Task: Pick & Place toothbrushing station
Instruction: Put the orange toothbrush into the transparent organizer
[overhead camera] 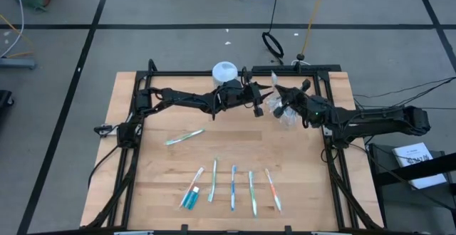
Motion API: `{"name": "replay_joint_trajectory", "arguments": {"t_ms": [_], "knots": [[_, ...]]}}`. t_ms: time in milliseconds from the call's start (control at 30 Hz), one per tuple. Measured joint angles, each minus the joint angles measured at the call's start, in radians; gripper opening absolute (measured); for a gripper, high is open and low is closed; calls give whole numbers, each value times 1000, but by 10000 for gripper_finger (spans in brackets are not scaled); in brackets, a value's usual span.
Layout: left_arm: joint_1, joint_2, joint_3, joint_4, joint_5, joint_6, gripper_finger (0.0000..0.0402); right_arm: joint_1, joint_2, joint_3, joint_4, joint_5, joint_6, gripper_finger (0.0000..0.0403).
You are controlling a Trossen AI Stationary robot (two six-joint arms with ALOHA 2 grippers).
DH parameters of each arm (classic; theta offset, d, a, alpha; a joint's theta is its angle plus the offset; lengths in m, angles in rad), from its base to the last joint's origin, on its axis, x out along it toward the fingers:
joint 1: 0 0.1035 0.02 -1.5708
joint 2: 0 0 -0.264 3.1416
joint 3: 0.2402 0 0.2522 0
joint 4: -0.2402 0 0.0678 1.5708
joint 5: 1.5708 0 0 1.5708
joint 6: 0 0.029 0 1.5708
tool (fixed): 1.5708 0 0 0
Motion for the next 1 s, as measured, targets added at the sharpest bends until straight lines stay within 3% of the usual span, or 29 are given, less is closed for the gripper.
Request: {"name": "replay_joint_trajectory", "arguments": {"t_ms": [100, 333, 533, 733, 1000], "knots": [[1, 0, 0, -27, -25, -2, 130, -1, -1, 0, -9, 52, 7, 0], [1, 0, 0, -43, -32, -21, 187, -24, 25, 0, -28, 55, 82, 0], [-2, -7, 0, -59, -97, -4, 201, -60, 95, 0, -19, 54, 117, 0], [-11, -154, 0, -401, -151, 12, 202, -83, 165, 0, -17, 52, 149, 0], [-1, -465, 0, -909, -143, -76, 202, -74, 187, 0, -108, 55, 225, 0]]}}
